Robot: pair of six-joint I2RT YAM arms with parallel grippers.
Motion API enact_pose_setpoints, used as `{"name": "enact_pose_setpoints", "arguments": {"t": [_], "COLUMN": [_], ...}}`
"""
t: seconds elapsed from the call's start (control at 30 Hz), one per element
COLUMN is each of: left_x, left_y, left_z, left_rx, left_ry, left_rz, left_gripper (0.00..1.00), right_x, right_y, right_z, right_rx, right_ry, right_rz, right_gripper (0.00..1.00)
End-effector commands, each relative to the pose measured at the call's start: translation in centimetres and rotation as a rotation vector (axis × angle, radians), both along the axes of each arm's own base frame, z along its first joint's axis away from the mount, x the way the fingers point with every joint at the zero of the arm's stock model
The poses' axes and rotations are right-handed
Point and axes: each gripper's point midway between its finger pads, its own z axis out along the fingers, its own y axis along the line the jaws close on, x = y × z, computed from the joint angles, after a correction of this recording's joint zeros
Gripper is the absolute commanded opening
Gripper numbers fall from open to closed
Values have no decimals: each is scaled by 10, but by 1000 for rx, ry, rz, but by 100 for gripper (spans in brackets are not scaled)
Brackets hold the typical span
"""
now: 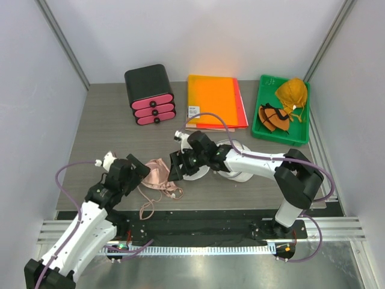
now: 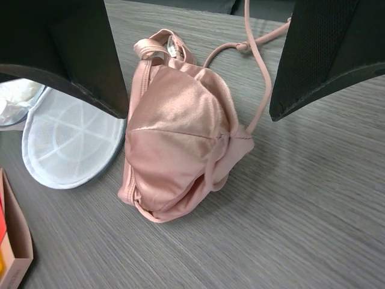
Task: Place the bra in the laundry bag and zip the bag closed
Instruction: Adjust the bra at the center of the board, then pick up the bra from the center of the board.
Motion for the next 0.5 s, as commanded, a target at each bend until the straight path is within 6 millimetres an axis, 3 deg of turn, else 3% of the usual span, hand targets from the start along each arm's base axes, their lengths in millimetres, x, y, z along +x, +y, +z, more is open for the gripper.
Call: {"name": "enact_pose_setpoints", "arguments": {"t": [0.0,0.07,0.1,0.17,0.3,0.4,0.47], "left_x": [4,12,11,18,19,24,29], "left_y": [6,-1,-3,-9,-4,-6,-12], "left_z": [-4,6,-3,4,-8,-7,-1], "left_rx": [-53,-95,-102,-142,-122,-131,-158], "left_ry": [-83,-162,-166,-237,-255,-293,-326], "left_rz": [79,55,43,27,38,34,14], "left_gripper": [100,100,100,99,95,81,77], "right_x": [14,18,19,22,23,23,23], "right_y": [7,3,2,-1,-3,-3,-2], "right_z": [27,31,31,33,36,33,30], "right_rx": [152,161,162,166,172,167,167], "right_ry": [34,33,32,33,30,42,51], "right_rz": [6,-5,-3,-12,-15,-21,-22], "right_gripper": [77,76,76,76,76,76,76]}}
